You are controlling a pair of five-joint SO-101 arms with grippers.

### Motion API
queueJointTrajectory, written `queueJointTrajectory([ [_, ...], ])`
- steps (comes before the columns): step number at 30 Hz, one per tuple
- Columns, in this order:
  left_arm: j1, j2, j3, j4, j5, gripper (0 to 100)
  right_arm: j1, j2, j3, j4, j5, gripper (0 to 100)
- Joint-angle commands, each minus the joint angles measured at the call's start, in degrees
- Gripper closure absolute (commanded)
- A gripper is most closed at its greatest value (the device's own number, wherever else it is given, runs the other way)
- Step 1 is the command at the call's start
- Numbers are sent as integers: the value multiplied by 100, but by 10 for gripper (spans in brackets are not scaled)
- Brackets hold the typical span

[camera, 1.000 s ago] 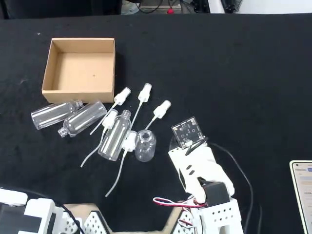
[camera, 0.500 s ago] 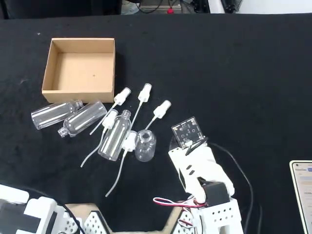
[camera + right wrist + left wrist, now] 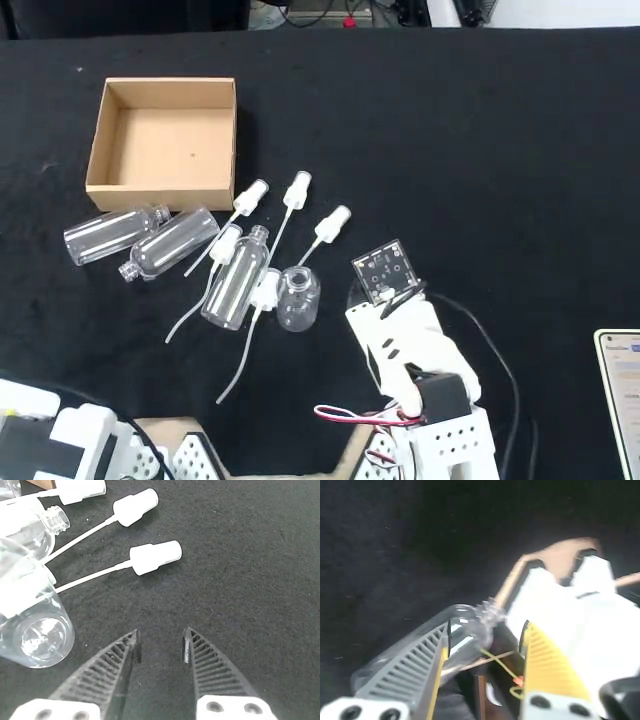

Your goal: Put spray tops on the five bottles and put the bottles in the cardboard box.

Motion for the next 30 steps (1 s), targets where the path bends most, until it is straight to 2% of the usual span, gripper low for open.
queueJointTrajectory([
  [1,242,-35,-4,-905,-4044,768,-53,-549,-48,9,44,853],
  [3,453,-35,-4,-1266,-3358,768,-53,-549,-48,18,44,853],
  [5,655,-53,-4,-1837,-2259,768,-53,-549,-48,9,44,853],
  [8,857,0,4,-3209,-668,768,-53,-549,-48,9,44,853],
  [10,848,9,180,-4070,-501,768,-53,-549,-48,9,44,853],
  [14,734,-158,980,-5116,-976,768,-53,-549,-48,9,44,853],
  [17,716,-360,1657,-6031,-1029,770,-53,-549,-48,0,44,853],
  [19,752,-580,2079,-6734,-782,771,-53,-549,-48,-9,44,853],
  [21,857,-862,2413,-7226,-132,770,-53,-549,-48,-9,44,853],
  [23,998,-1143,2598,-7332,703,771,-53,-549,-48,-9,44,853],
  [25,1138,-1503,2598,-7059,1521,772,-53,-549,-48,-9,44,853],
  [28,1411,-2004,2396,-6198,2708,775,-53,-549,-48,-9,44,853],
  [30,1701,-2224,2193,-5433,3376,816,-53,-549,-48,0,44,853],
])
